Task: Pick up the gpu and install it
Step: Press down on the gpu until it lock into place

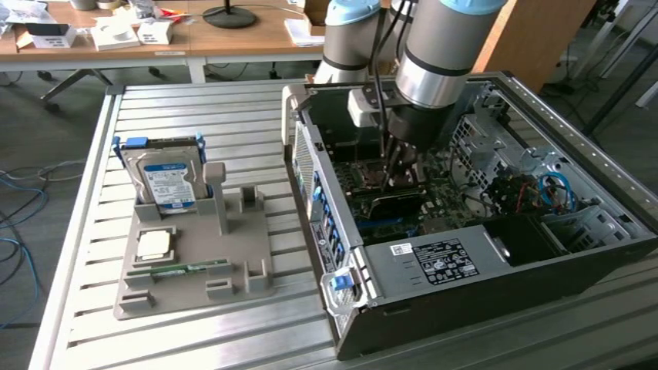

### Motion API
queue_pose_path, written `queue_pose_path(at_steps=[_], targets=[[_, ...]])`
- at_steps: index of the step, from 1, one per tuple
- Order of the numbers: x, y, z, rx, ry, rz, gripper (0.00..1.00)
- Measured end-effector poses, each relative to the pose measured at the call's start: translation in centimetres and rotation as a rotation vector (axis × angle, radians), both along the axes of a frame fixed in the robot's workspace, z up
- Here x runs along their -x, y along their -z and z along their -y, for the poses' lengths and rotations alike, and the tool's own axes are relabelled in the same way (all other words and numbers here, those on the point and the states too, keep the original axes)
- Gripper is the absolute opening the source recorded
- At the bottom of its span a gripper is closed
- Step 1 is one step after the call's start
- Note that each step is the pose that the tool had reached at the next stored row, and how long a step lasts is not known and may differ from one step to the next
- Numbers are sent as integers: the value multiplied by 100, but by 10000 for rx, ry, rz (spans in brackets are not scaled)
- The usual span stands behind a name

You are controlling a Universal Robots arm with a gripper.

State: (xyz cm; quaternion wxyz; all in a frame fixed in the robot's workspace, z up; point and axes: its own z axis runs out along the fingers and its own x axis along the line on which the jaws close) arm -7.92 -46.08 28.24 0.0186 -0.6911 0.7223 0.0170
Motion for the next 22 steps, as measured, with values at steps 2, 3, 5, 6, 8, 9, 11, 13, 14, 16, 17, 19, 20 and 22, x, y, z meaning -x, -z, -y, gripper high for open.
queue_pose_path(at_steps=[2, 3, 5, 6, 8, 9, 11, 13, 14, 16, 17, 19, 20, 22], targets=[[2, 2, -3, -1, -2, 0, 11], [2, 2, -3, 0, -2, 0, 11], [8, 11, -10, -1, 0, 1, 11], [15, 17, -18, 0, 0, 1, 11], [28, 28, -38, 0, -1, 0, 11], [32, 32, -44, 0, -1, 1, 11], [42, 49, -58, -3, -1, 2, 11], [44, 65, -61, 6, -2, 0, 11], [44, 70, -61, 11, -2, 0, 11], [44, 78, -61, 16, -2, 0, 11], [44, 79, -61, 20, -1, -1, 11], [45, 82, -60, 23, -1, 0, 11], [45, 83, -59, 21, 0, 1, 11], [45, 83, -58, 21, 1, 1, 11]])
